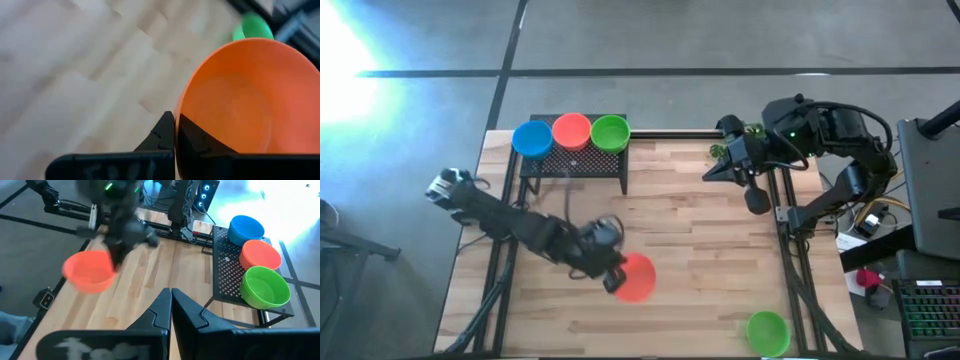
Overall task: Pick & Place Mini bowls
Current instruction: Stack the orange bowl on top of the orange bowl on the shelf
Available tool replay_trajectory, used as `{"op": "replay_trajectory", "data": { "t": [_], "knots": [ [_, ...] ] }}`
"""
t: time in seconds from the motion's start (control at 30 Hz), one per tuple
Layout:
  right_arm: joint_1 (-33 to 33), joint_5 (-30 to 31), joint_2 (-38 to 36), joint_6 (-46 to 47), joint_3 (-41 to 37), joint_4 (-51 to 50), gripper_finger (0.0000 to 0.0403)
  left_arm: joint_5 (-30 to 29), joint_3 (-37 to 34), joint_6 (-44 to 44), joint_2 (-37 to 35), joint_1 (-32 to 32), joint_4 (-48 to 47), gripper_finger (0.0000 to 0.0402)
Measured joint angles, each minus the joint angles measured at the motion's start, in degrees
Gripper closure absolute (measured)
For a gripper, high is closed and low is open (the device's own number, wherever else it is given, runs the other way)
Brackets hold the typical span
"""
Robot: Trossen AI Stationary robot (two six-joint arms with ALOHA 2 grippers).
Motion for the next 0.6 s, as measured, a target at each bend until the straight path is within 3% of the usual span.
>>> {"op": "replay_trajectory", "data": {
  "t": [0.27,0.6],
  "knots": [
    [0.0,0.0,0.0,0.2,0.0,0.0,0.0394,-4.8,0.0,-0.6,-10.9,5.5,-10.7,0.0401],
    [0.0,0.1,0.1,1.6,0.0,0.4,0.0394,-2.3,1.4,7.1,-20.5,17.4,-23.5,0.0401]
  ]
}}
